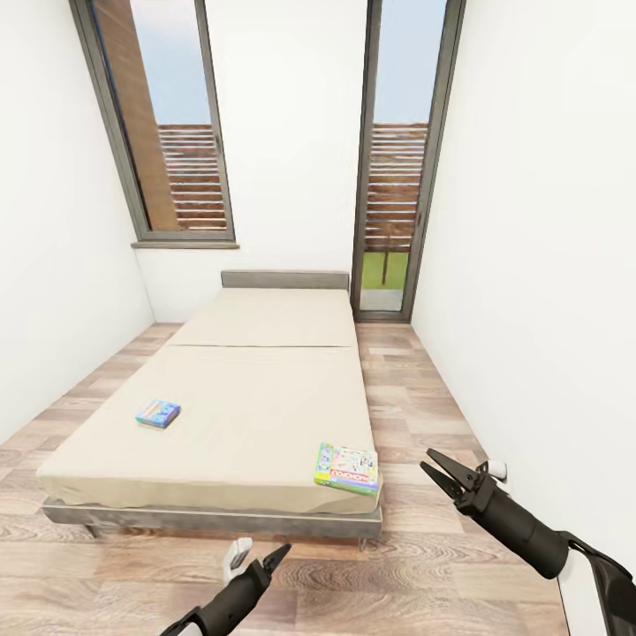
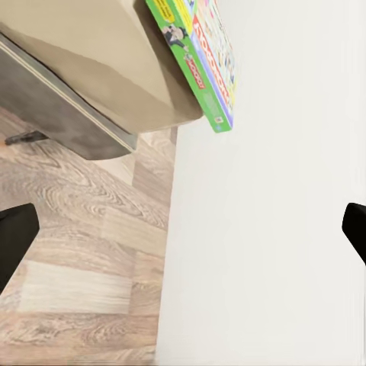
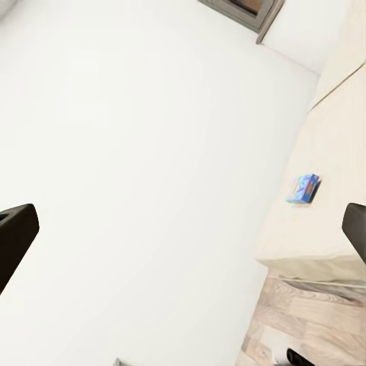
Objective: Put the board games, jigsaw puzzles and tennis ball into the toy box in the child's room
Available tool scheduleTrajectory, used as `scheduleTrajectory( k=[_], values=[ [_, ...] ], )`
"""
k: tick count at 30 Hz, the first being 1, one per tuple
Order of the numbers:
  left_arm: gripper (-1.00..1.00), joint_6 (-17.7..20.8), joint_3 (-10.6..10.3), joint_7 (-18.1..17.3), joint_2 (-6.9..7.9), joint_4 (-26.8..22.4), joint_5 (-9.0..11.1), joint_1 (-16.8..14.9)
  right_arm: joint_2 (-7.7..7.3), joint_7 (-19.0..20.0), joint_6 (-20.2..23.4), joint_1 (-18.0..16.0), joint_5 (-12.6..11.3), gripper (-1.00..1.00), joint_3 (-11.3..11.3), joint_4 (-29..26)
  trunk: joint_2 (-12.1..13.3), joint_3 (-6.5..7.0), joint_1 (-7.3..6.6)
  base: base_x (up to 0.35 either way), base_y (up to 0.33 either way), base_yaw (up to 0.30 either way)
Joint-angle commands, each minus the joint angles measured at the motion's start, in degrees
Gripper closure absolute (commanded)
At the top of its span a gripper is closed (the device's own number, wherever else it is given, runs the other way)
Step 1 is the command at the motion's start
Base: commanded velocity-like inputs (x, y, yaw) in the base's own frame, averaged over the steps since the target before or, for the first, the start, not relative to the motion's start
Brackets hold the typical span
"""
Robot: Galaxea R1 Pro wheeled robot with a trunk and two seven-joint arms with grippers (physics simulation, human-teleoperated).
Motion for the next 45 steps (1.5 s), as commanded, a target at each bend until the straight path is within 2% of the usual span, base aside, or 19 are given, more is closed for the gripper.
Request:
scheduleTrajectory(
  k=[1, 18, 22, 32, 45],
  values=[
    [-1.00, 0.4, 0.3, -0.2, -0.03, 0.0, -0.2, 0.0, 0.05, 0.3, 0.2, -0.1, 0.2, -1.00, -0.1, 0.0, 0.0, -0.06, -0.01, 0.000, 0.000, 0.000],
    [-1.00, 0.3, 0.3, 0.7, -0.14, 0.4, -0.4, 0.1, 0.05, 0.3, 0.2, -0.1, 0.1, -1.00, -0.2, 0.0, 0.0, -0.06, -0.01, 0.000, 0.000, 0.000],
    [-1.00, 0.1, 0.3, 0.9, -0.17, 0.5, -1.4, 0.1, 0.05, 0.3, 0.2, -0.1, 0.1, -1.00, -0.2, 0.0, 0.0, -0.06, -0.01, 0.010, 0.000, 0.000],
    [-1.00, -0.2, 0.2, 1.0, -0.56, 0.5, -2.3, 0.2, 0.05, 0.3, 0.2, -0.1, 0.2, -1.00, -0.2, 0.0, 0.0, -0.06, -0.01, 0.125, -0.032, 0.000],
    [-1.00, -0.2, 0.0, 1.0, -1.18, 0.5, -2.4, 0.2, 0.05, 0.3, 0.2, -0.1, 0.2, -1.00, -0.2, 0.0, 0.0, -0.06, -0.01, 0.137, -0.076, 0.000]
  ],
)
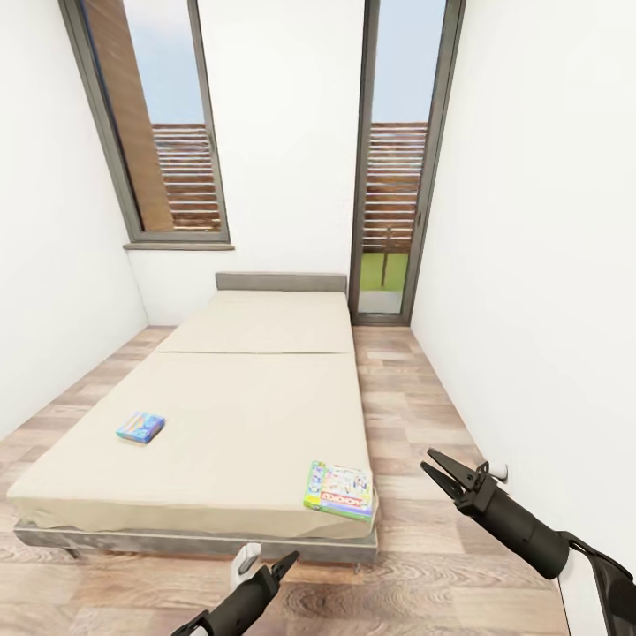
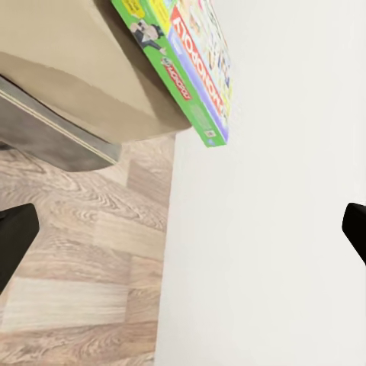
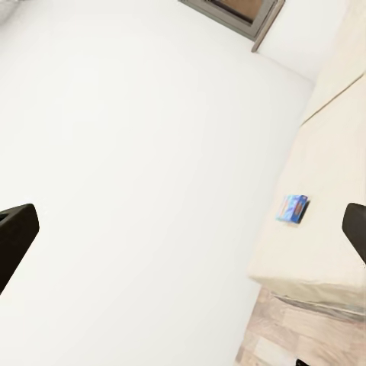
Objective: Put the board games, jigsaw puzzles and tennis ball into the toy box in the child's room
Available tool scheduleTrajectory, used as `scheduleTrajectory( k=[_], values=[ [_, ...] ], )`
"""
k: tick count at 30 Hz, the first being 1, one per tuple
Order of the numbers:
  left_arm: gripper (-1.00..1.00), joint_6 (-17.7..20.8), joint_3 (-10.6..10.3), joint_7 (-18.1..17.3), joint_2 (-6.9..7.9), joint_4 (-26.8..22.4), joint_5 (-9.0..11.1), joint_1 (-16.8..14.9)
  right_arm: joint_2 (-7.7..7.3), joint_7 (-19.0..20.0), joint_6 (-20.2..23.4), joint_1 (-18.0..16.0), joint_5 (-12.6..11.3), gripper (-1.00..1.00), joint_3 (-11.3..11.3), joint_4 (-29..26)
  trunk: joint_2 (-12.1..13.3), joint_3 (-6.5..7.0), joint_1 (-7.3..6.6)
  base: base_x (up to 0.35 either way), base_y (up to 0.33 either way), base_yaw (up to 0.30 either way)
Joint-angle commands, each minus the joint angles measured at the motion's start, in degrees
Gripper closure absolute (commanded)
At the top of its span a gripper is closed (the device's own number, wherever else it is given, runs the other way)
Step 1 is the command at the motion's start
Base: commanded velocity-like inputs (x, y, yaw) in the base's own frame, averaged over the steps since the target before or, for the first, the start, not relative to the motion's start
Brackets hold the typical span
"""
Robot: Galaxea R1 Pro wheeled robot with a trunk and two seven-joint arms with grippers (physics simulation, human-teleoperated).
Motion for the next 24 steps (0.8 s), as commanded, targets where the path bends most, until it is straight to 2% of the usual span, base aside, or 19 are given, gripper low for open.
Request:
scheduleTrajectory(
  k=[1, 24],
  values=[
    [-1.00, 0.4, 0.5, -0.2, -0.05, -0.1, -0.4, 0.0, 0.05, 0.3, 0.2, -0.1, 0.2, -1.00, -0.1, 0.0, 0.0, -0.06, 0.01, 0.120, -0.055, 0.000],
    [-1.00, 0.4, 0.4, -0.2, -0.44, -0.1, -0.4, 0.0, 0.05, 0.3, 0.2, -0.1, 0.3, -1.00, -0.1, 0.1, 0.0, -0.06, 0.01, 0.021, -0.054, 0.000]
  ],
)
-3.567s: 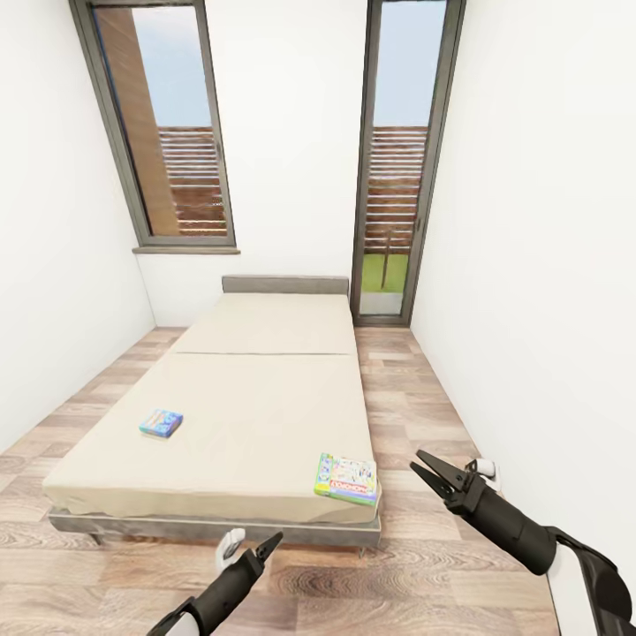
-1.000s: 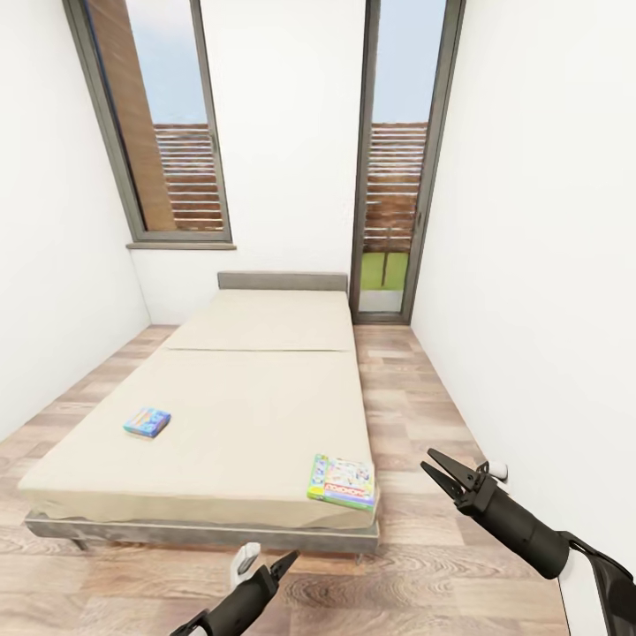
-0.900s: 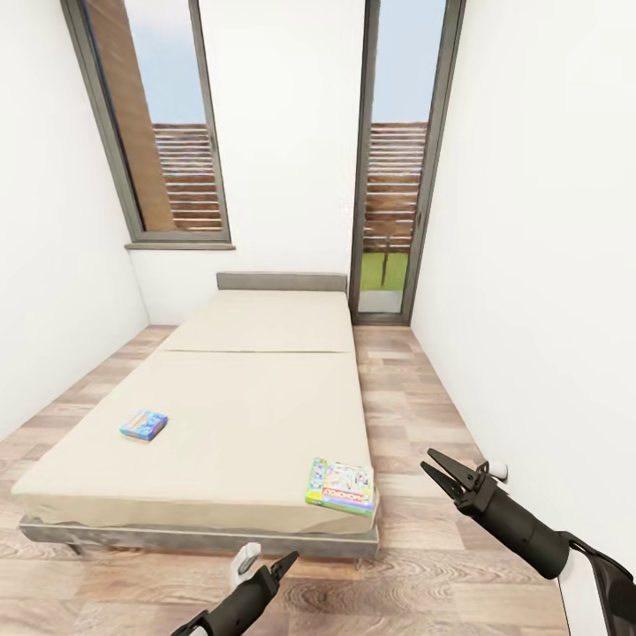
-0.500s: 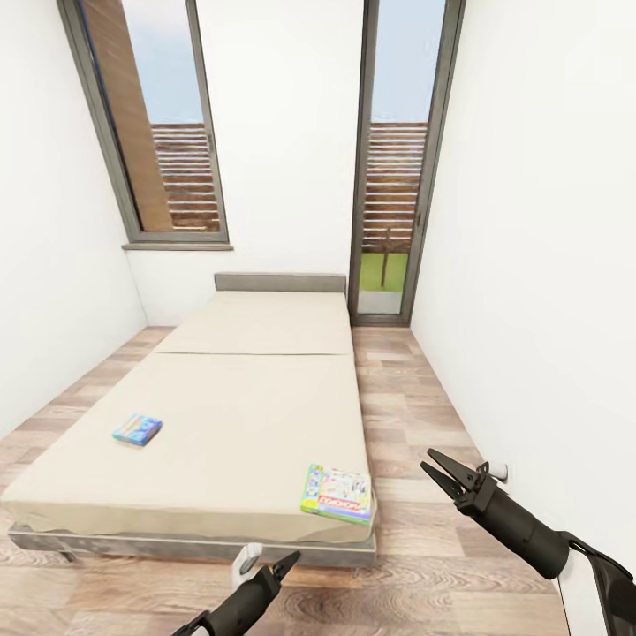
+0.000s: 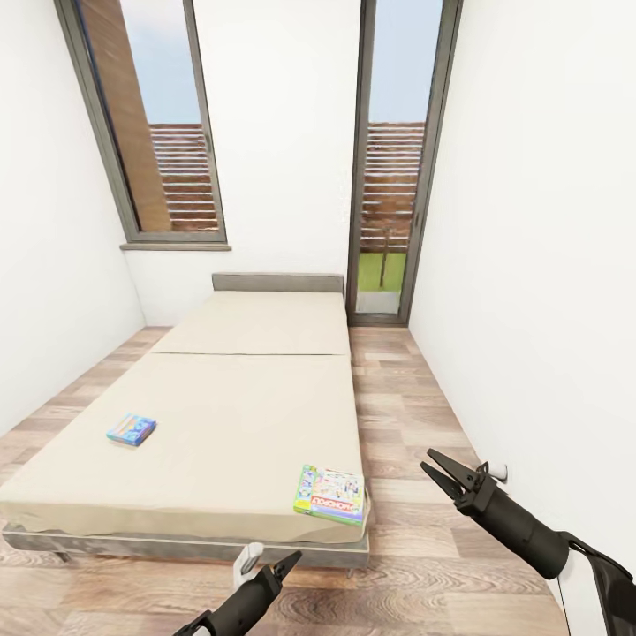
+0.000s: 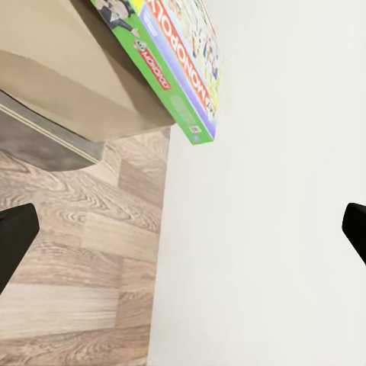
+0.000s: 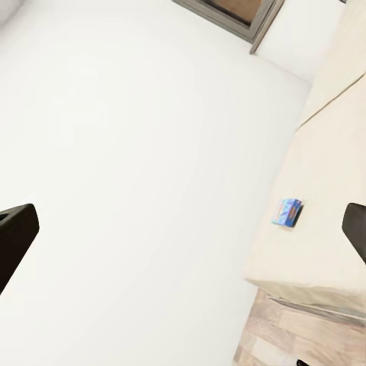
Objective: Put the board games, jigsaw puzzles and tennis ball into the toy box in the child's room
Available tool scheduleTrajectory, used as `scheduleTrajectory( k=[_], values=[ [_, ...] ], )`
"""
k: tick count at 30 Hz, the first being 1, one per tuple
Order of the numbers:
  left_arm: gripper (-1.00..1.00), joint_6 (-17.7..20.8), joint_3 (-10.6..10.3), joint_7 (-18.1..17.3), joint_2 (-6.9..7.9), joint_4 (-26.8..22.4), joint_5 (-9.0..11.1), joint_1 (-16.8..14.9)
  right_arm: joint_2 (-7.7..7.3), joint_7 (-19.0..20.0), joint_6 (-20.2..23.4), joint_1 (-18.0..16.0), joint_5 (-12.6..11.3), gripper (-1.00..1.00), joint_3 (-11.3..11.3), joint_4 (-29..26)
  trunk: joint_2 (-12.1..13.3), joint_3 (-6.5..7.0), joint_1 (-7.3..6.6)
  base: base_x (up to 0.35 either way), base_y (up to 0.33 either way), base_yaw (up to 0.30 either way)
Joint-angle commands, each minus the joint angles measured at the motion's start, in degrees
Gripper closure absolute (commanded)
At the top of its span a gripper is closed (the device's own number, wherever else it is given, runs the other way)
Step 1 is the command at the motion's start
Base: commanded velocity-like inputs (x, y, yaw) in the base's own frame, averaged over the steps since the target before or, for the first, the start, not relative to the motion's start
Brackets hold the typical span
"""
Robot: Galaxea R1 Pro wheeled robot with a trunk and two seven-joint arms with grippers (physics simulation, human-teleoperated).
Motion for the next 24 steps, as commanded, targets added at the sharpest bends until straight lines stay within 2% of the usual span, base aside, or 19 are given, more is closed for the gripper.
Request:
scheduleTrajectory(
  k=[1, 24],
  values=[
    [-1.00, 0.4, 0.5, -0.2, -0.04, -0.1, -0.4, 0.0, 0.05, 0.3, 0.2, -0.1, 0.2, -1.00, -0.1, 0.0, 0.0, -0.06, -0.01, 0.000, -0.011, 0.000],
    [-1.00, 0.4, 0.5, -0.4, -0.09, -0.1, -0.4, 0.0, 0.05, 0.3, 0.2, -0.1, 0.2, -1.00, -0.1, 0.7, 0.0, -0.06, -0.01, 0.000, -0.002, 0.000]
  ],
)
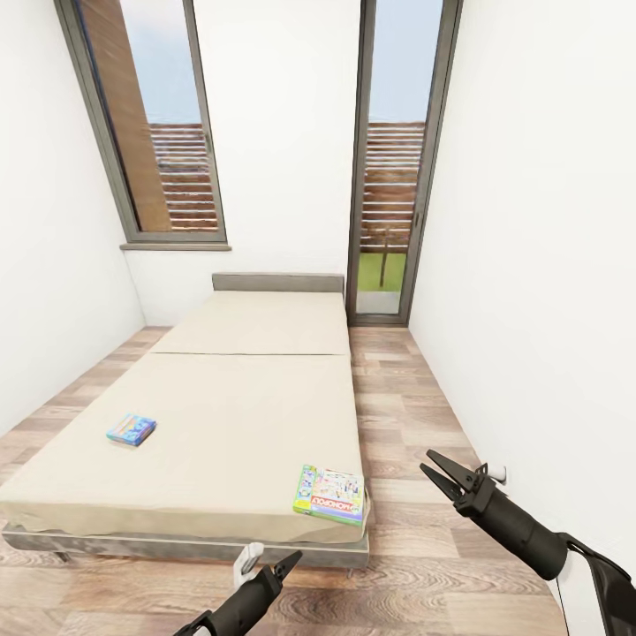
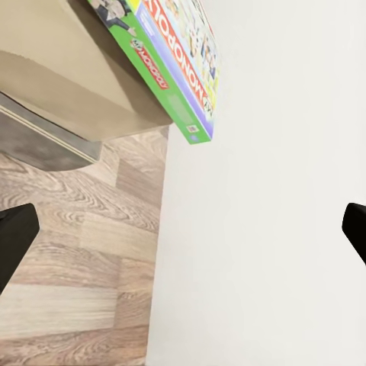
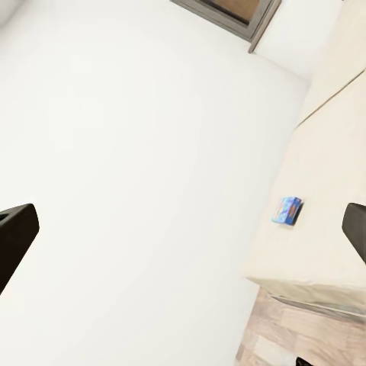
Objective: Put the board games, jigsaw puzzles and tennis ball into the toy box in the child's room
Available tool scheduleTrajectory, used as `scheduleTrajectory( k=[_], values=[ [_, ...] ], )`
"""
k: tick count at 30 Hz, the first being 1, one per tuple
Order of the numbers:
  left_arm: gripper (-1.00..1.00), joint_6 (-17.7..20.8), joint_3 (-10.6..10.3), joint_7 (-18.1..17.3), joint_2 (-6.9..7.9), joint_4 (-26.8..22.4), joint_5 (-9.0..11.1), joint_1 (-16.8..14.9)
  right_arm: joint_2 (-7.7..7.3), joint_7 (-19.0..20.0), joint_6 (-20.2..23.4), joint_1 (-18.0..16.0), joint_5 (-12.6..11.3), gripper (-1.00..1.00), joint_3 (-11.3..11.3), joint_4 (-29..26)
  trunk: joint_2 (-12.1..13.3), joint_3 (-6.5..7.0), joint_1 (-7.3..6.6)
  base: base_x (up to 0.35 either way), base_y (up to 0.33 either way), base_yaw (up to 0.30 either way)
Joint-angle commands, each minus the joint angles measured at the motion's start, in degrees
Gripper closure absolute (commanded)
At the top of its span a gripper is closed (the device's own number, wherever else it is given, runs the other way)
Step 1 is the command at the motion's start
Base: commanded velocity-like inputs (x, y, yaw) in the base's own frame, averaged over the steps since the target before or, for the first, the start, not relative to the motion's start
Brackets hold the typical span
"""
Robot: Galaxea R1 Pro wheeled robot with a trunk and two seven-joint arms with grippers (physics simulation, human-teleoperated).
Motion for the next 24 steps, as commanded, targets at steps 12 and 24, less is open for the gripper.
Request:
scheduleTrajectory(
  k=[12, 24],
  values=[
    [-1.00, 0.5, 0.5, -0.5, -0.08, -0.1, -0.3, 0.0, 0.05, 0.3, 0.2, -0.1, 0.2, -1.00, -0.1, 0.0, -1.2, -0.59, 0.65, 0.000, 0.000, 0.000],
    [-1.00, 0.6, 0.5, -0.8, -0.08, -0.1, -0.3, 0.0, 0.05, 0.3, 0.2, -0.1, 0.2, -1.00, -0.1, 0.0, -4.0, -1.85, 2.19, 0.000, 0.000, 0.000]
  ],
)
